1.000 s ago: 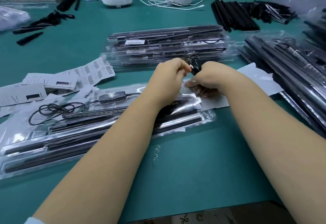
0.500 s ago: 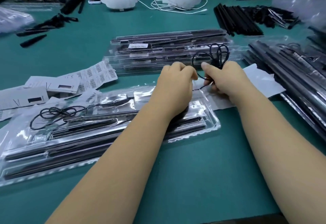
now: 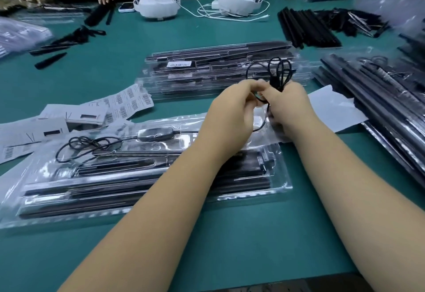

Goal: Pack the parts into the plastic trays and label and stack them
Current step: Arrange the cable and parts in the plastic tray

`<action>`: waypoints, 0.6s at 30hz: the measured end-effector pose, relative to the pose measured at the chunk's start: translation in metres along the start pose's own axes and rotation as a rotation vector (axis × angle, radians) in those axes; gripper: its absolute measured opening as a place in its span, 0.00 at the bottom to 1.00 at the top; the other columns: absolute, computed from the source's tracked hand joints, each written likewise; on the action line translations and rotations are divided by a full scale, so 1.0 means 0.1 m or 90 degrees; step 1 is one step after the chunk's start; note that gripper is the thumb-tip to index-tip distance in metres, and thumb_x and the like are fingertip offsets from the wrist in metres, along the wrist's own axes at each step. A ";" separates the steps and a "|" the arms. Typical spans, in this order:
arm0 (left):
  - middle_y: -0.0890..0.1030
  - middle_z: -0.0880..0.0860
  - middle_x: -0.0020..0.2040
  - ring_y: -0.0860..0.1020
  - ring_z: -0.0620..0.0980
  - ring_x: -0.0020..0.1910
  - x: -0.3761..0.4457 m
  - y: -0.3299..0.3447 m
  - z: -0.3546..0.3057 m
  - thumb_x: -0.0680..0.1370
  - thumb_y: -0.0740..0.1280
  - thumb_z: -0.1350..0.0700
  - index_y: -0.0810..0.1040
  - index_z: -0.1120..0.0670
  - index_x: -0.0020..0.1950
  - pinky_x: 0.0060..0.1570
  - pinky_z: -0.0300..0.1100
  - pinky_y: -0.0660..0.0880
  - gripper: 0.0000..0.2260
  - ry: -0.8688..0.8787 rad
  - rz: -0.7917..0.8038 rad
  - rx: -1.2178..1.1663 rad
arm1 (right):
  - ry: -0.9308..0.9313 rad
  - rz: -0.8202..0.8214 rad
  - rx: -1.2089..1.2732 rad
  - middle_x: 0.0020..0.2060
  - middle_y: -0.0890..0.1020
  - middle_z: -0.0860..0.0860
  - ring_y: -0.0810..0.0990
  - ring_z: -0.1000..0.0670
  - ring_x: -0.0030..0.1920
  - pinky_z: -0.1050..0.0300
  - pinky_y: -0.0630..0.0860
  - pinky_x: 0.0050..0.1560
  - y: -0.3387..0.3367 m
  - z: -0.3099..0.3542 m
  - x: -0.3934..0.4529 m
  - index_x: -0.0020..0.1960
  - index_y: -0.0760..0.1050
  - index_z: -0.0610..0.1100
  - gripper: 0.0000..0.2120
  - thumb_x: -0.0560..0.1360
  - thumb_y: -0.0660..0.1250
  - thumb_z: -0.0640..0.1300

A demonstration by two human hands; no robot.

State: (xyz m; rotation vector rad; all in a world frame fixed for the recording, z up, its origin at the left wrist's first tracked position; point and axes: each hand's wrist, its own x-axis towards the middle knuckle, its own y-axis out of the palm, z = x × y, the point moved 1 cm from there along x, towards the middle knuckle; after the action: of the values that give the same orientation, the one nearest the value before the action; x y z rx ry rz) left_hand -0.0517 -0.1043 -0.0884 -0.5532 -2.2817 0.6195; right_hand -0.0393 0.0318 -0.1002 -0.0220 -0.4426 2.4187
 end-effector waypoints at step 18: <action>0.75 0.45 0.40 0.75 0.46 0.40 0.02 -0.02 0.13 0.79 0.58 0.65 0.67 0.41 0.47 0.39 0.33 0.71 0.16 -0.111 0.072 -0.186 | -0.036 -0.056 0.005 0.30 0.77 0.53 0.73 0.62 0.25 0.65 0.68 0.28 0.11 -0.05 0.00 0.47 0.76 0.41 0.11 0.78 0.63 0.48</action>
State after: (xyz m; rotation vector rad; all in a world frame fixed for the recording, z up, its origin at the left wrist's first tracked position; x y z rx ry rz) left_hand -0.0626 -0.1084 -0.0951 -0.7992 -2.5400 0.4014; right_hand -0.0453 0.0255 -0.1085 0.0672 -0.4499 2.3394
